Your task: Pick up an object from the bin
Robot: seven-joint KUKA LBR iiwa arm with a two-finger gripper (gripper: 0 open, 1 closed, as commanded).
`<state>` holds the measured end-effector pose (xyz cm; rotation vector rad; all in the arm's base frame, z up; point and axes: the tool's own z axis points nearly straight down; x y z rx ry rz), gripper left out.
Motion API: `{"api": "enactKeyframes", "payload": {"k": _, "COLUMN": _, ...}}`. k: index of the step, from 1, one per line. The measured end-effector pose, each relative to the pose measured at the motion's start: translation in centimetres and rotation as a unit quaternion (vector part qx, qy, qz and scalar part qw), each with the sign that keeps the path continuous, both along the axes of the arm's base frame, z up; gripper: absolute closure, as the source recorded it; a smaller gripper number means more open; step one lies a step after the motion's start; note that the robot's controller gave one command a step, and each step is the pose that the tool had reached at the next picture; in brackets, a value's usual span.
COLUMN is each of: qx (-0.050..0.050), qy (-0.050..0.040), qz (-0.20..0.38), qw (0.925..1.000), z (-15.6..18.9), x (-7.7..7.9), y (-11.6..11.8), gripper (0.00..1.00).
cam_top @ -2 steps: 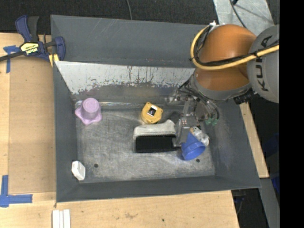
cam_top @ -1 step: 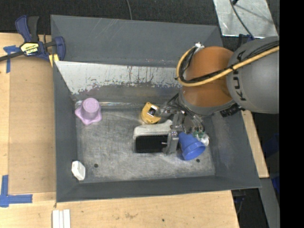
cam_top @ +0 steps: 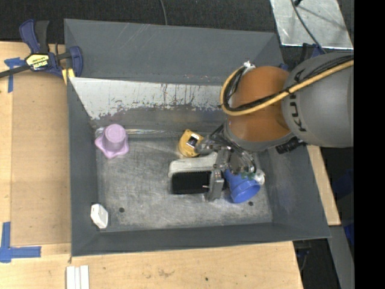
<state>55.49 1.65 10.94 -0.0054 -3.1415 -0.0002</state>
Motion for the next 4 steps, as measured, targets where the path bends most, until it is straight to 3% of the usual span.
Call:
{"api": "enactKeyframes", "payload": {"k": 1, "qx": 0.000, "qy": -0.0023, "qz": -0.046, "qw": 0.9990, "z": 0.4, "x": 0.3, "y": -1.7, "gripper": 0.00}}
{"api": "enactKeyframes", "payload": {"k": 2, "qx": -0.001, "qy": -0.0029, "qz": -0.038, "qw": 0.9993, "z": -3.6, "x": -0.1, "y": -1.4, "gripper": 0.00}}
{"api": "enactKeyframes", "payload": {"k": 3, "qx": -0.002, "qy": -0.0079, "qz": -0.077, "qw": 0.9970, "z": -3.4, "x": 0.8, "y": -0.3, "gripper": 1.00}}
{"api": "enactKeyframes", "payload": {"k": 4, "qx": -0.002, "qy": -0.0079, "qz": -0.077, "qw": 0.9970, "z": -3.4, "x": 0.8, "y": -0.3, "gripper": 1.00}}
